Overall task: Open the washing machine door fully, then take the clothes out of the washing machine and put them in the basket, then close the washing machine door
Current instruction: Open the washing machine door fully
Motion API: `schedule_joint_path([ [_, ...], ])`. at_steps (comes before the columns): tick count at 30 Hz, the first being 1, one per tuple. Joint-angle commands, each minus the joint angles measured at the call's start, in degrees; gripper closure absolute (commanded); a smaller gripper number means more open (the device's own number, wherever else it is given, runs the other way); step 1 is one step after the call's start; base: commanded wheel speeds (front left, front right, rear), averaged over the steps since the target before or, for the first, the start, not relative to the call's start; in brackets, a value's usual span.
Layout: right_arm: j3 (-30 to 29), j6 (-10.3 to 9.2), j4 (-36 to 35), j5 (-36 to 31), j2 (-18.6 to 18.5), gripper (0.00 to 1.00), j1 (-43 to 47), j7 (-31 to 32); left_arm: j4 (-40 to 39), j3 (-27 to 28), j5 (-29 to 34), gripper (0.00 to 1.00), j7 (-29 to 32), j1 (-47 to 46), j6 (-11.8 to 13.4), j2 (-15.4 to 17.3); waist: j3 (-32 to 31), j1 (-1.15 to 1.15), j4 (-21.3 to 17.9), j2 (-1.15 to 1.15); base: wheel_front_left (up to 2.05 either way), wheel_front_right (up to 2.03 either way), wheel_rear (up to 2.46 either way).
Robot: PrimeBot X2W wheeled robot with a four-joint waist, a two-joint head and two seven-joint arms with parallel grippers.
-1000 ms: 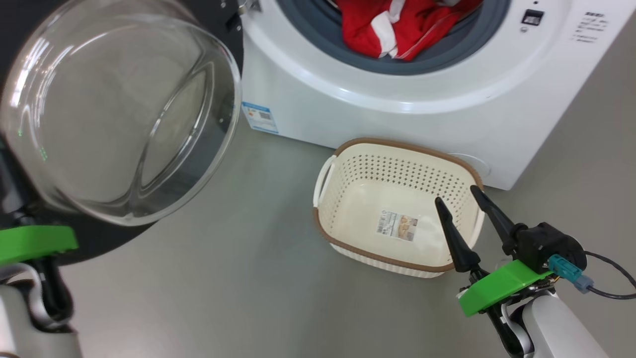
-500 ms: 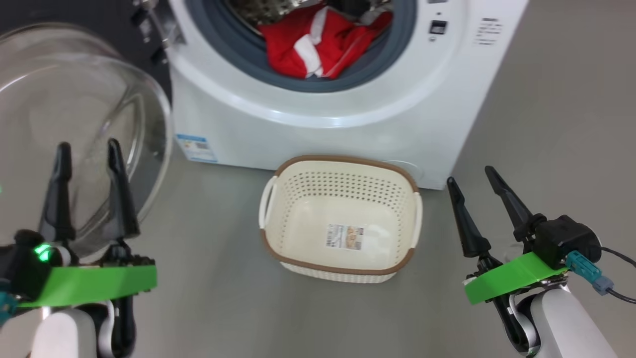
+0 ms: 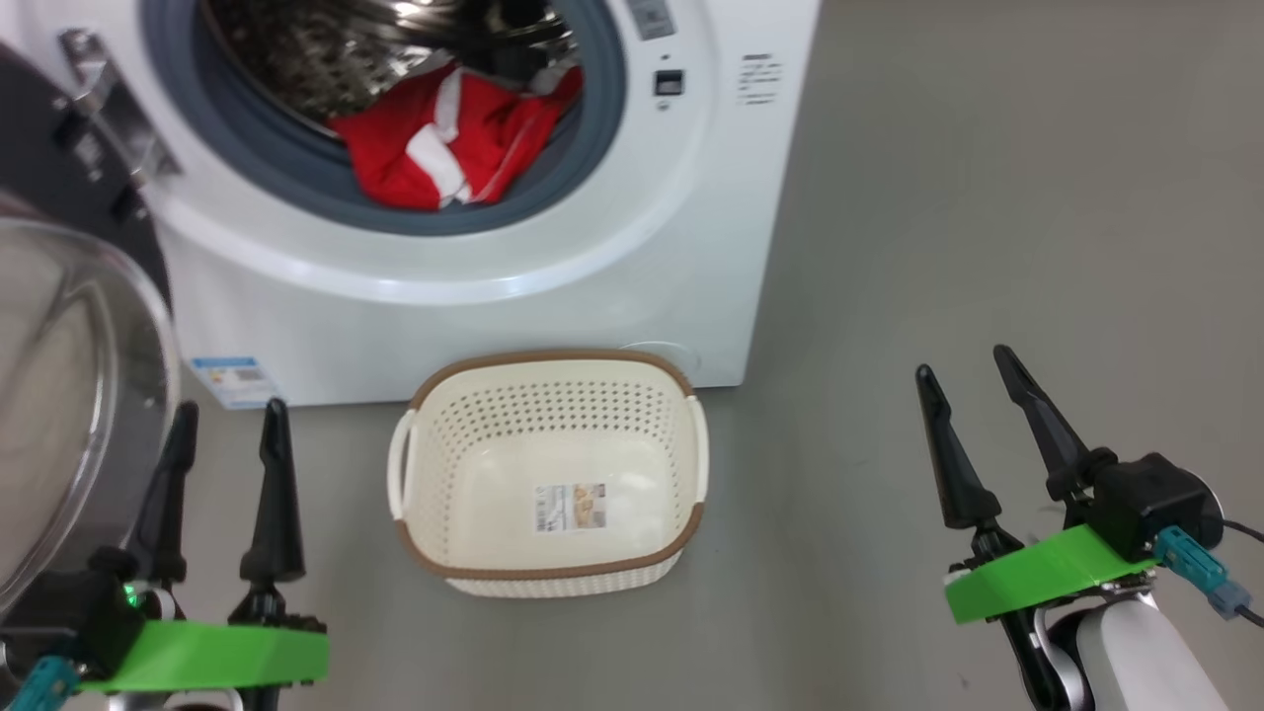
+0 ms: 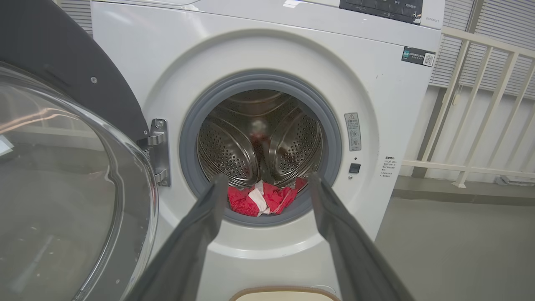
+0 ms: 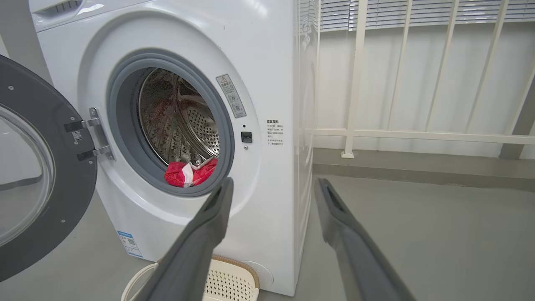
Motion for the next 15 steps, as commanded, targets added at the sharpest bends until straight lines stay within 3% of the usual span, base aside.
schedule_joint_path([
  [1,0.76,0.36,-1.79,-0.03,0.14,0.00,0.41,-0.36,-1.03,1.99,-0.42,0.00,-0.26,0.43,-0.34,1.51,-1.88,0.00,-3.79,0.00,0.00,0.00,0.00],
  [15,-0.76,0.36,-3.43,0.05,-0.07,0.00,5.91,-0.36,0.39,1.94,-0.83,0.00,-0.26,6.93,-0.37,2.53,-6.31,0.00,-7.97,0.00,0.00,0.00,0.00],
])
